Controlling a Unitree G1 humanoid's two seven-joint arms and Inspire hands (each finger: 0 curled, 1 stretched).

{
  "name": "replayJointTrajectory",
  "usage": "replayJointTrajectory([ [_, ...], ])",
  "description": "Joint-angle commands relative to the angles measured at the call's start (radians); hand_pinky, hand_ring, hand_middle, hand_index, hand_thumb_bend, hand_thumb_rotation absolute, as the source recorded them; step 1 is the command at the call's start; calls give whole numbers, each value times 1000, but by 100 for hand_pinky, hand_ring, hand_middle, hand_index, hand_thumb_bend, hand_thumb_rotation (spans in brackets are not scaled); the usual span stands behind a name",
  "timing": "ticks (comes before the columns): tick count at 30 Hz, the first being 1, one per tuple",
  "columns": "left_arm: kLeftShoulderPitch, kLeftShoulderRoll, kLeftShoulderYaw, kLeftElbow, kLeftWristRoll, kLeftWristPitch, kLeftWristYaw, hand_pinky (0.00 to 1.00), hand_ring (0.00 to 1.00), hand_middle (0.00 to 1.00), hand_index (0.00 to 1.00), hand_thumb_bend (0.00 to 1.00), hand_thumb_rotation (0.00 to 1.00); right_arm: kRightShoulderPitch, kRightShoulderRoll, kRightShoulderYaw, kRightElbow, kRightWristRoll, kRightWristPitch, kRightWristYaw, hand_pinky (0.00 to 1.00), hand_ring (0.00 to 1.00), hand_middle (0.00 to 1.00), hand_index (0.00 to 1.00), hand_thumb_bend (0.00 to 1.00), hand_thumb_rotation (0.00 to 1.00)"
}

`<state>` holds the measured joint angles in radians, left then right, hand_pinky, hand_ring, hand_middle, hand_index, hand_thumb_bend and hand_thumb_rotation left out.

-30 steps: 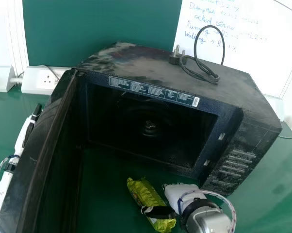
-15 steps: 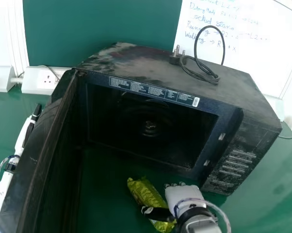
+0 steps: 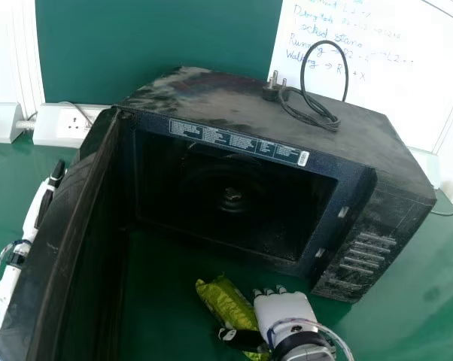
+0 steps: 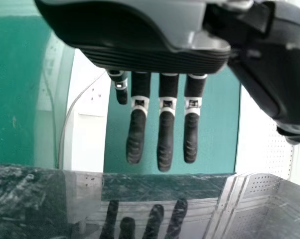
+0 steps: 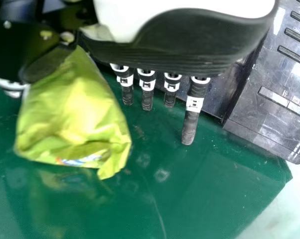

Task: Put biscuit inside oven

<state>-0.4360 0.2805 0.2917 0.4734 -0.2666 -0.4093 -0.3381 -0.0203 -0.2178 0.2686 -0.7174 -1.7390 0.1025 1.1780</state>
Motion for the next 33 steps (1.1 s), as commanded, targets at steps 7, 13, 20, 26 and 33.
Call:
replayJointTrajectory([
  [7, 20, -5, -5, -14, 5, -1, 6, 26, 29, 39, 49, 52, 7, -21, 4, -22, 77, 131, -29, 130, 56, 77, 92, 91, 85, 43],
  [13, 21, -4, -5, -19, 8, -1, 8, 26, 30, 39, 49, 52, 7, -104, -24, -33, 156, 229, -27, 199, 63, 74, 76, 66, 82, 40],
  [20, 20, -3, -4, -17, 2, -1, 3, 26, 29, 39, 49, 52, 7, -155, -55, -19, 222, 273, -14, 209, 67, 73, 72, 60, 86, 37],
  [26, 23, -6, -2, -27, -10, 14, 1, 25, 29, 39, 49, 52, 7, -173, -78, 12, 234, 237, -15, 204, 57, 66, 66, 63, 82, 31],
  [33, 22, -6, -3, -29, -4, 15, 2, 25, 28, 39, 49, 52, 7, -128, -62, 56, 217, 113, 11, 87, 29, 38, 50, 65, 60, 3],
])
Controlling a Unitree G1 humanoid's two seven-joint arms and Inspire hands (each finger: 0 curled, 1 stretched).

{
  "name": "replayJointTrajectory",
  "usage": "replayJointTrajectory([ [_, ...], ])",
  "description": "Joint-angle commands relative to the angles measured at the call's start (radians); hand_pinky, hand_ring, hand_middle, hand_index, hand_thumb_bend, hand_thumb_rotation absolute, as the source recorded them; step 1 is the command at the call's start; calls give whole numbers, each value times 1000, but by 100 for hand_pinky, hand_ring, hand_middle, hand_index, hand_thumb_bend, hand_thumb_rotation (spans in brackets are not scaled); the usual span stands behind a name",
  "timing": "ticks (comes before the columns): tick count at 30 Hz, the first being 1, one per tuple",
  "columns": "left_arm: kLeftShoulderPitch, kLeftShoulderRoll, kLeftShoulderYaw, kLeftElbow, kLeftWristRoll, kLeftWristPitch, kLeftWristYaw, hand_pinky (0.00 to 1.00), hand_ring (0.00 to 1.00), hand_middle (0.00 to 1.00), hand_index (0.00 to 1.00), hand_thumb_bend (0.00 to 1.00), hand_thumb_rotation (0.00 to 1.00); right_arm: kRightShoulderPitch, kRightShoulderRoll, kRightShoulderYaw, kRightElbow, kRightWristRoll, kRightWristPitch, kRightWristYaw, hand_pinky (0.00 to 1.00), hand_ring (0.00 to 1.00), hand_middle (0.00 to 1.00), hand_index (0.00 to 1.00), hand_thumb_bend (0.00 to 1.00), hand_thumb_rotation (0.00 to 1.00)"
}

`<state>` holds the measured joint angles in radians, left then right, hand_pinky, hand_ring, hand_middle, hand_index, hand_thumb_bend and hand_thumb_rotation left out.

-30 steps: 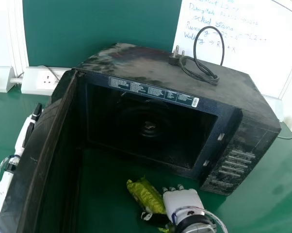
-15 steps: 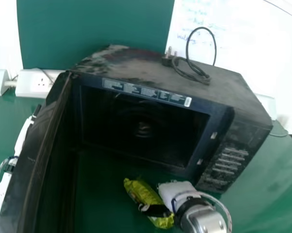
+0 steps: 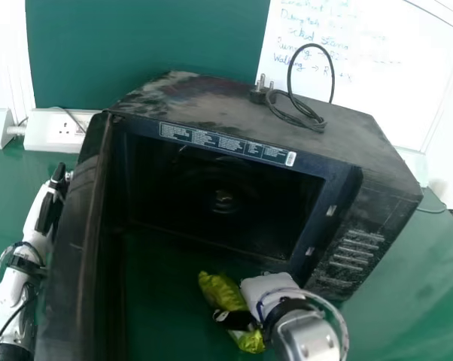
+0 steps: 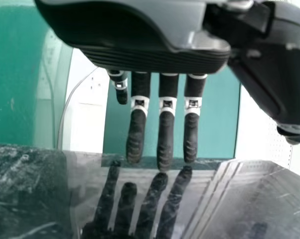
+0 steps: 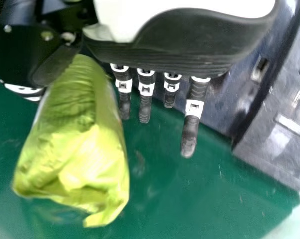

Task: Put biscuit inside oven

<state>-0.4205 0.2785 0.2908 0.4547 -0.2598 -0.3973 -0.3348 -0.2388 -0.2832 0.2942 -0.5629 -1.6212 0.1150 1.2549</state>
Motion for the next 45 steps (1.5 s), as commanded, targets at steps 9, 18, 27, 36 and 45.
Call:
replayJointTrajectory([
  [9, 3, -1, -2, 0, -3, -4, -1, 26, 30, 39, 49, 52, 7, 141, 30, 46, 34, -85, 10, -73, 20, 29, 47, 73, 55, 0],
  [18, 7, -1, -4, -10, 0, 3, 5, 26, 30, 39, 49, 52, 8, 155, 30, 32, -1, -70, 2, -106, 15, 22, 47, 73, 56, 0],
  [27, 6, 1, -4, 0, 6, -6, 5, 26, 29, 39, 49, 52, 7, 157, 14, -56, -123, 68, -15, -160, 9, 17, 47, 64, 57, 0],
  [36, 4, 1, -2, 7, -2, -8, -5, 27, 30, 39, 49, 52, 7, 98, 6, -149, -222, 164, -22, -149, 7, 15, 47, 50, 53, 0],
  [45, 3, -4, -1, 7, -7, -5, -5, 26, 29, 39, 49, 52, 7, -19, 22, -179, -216, 170, -13, -74, 7, 15, 47, 49, 53, 0],
])
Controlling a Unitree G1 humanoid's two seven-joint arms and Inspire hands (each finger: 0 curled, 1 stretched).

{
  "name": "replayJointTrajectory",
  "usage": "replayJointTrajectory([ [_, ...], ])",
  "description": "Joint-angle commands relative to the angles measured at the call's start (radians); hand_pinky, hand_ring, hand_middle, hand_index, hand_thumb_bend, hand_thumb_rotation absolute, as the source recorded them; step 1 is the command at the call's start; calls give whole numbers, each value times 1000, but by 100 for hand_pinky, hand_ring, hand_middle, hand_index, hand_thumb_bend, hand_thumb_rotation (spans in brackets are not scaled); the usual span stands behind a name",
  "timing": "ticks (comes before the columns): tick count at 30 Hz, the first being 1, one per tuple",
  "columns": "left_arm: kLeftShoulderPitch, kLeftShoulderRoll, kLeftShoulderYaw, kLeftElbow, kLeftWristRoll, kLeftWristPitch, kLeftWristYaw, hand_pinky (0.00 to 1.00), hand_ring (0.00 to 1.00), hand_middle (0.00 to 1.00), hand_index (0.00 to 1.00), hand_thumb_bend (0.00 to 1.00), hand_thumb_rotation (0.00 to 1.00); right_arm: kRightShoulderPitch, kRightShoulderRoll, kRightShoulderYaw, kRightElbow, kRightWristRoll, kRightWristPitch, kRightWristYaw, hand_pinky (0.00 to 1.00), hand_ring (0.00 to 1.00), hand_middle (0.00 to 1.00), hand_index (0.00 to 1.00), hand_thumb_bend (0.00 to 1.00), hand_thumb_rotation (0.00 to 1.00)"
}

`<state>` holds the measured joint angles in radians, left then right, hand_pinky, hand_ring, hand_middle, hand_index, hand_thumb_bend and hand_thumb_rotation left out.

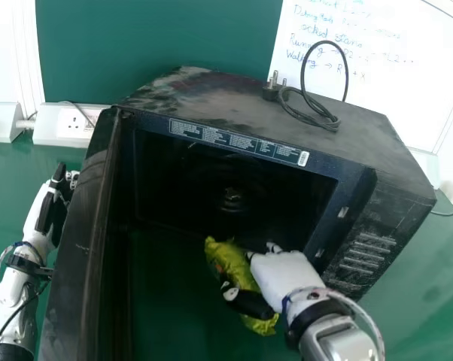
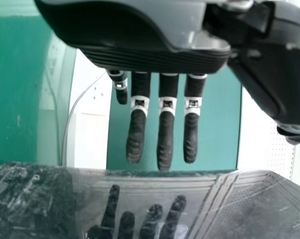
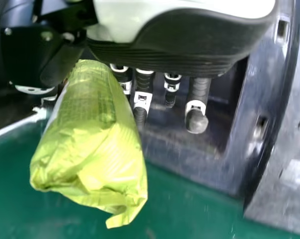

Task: Put biscuit inside oven

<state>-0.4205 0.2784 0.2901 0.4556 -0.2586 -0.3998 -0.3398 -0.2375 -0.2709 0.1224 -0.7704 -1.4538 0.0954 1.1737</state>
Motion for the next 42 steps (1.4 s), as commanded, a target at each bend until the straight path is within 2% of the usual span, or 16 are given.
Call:
replayJointTrajectory([
  [1, 3, -4, -1, 6, -5, -2, 3, 26, 29, 39, 49, 52, 7, -29, 10, -7, -6, -2, 6, 12, 7, 15, 47, 49, 53, 0],
  [11, 1, -3, -1, 15, -4, -11, -1, 26, 29, 39, 49, 52, 7, -129, -1, -7, 41, 7, -6, -13, 6, 15, 47, 49, 53, 0],
  [18, 1, -5, -1, 11, -13, 0, -5, 26, 29, 39, 49, 52, 7, -183, 22, 7, 100, 4, 12, -100, 6, 13, 47, 49, 53, 0],
  [26, 3, -7, -1, 10, -12, -4, -4, 25, 29, 39, 49, 52, 7, -246, 62, 27, 246, 4, 59, -253, 7, 15, 47, 49, 53, 0],
  [31, 8, -5, -1, 5, -9, -5, -5, 26, 30, 39, 49, 52, 7, -281, 58, 47, 369, 37, 64, -419, 7, 14, 47, 49, 53, 0],
  [42, 9, -4, -2, 2, -4, -6, -1, 25, 29, 39, 49, 52, 7, -346, 22, 96, 509, 81, 74, -542, 9, 16, 47, 49, 53, 0],
])
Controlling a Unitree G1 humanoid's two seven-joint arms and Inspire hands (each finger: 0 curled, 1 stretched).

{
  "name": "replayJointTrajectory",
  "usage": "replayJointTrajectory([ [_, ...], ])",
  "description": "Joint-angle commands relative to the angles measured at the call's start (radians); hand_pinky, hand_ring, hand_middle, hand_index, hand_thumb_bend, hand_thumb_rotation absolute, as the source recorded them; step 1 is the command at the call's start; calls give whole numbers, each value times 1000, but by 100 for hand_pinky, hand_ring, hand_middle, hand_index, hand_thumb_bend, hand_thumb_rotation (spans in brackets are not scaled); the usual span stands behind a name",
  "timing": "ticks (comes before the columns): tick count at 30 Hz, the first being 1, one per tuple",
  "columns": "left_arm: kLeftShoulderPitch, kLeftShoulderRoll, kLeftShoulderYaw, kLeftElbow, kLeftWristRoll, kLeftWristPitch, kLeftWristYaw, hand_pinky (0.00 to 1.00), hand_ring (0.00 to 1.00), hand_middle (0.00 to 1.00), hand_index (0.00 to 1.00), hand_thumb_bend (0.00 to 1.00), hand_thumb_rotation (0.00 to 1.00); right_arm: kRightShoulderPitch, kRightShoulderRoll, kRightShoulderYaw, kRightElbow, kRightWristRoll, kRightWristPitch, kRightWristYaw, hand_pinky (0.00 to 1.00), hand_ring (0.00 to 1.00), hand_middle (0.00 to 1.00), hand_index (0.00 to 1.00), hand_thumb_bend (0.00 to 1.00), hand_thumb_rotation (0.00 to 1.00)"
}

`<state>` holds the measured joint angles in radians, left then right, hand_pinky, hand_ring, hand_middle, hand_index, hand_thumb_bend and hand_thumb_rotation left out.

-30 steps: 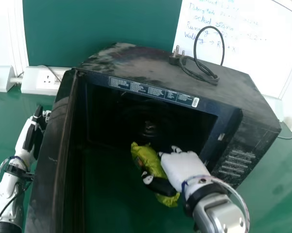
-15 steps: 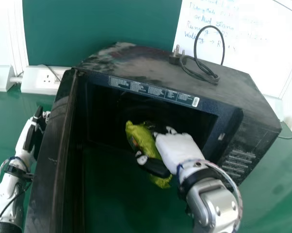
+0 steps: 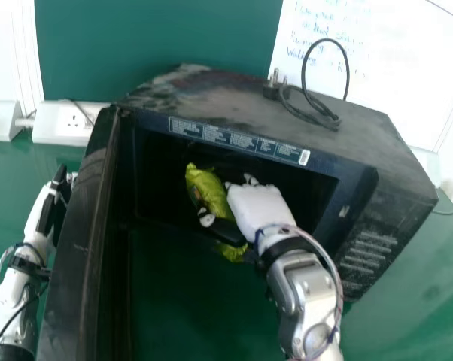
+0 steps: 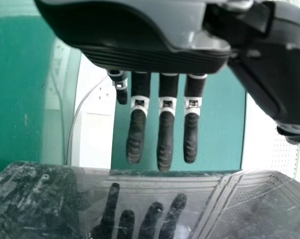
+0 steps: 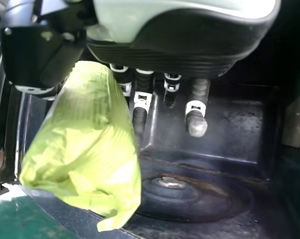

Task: Put biscuit inside oven

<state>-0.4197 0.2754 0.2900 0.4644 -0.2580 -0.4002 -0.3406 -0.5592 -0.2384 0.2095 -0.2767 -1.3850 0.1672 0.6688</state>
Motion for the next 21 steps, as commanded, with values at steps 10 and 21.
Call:
replayJointTrajectory([
  [10, 15, -4, -1, -18, -10, 1, 1, 25, 29, 39, 49, 52, 7, -86, -48, 57, 243, 93, -38, -361, 8, 14, 47, 49, 53, 0],
  [21, 22, -5, 0, -30, -10, 9, 3, 25, 29, 39, 49, 51, 7, -214, -80, 114, 546, 152, -27, -625, 10, 16, 47, 48, 53, 0],
])
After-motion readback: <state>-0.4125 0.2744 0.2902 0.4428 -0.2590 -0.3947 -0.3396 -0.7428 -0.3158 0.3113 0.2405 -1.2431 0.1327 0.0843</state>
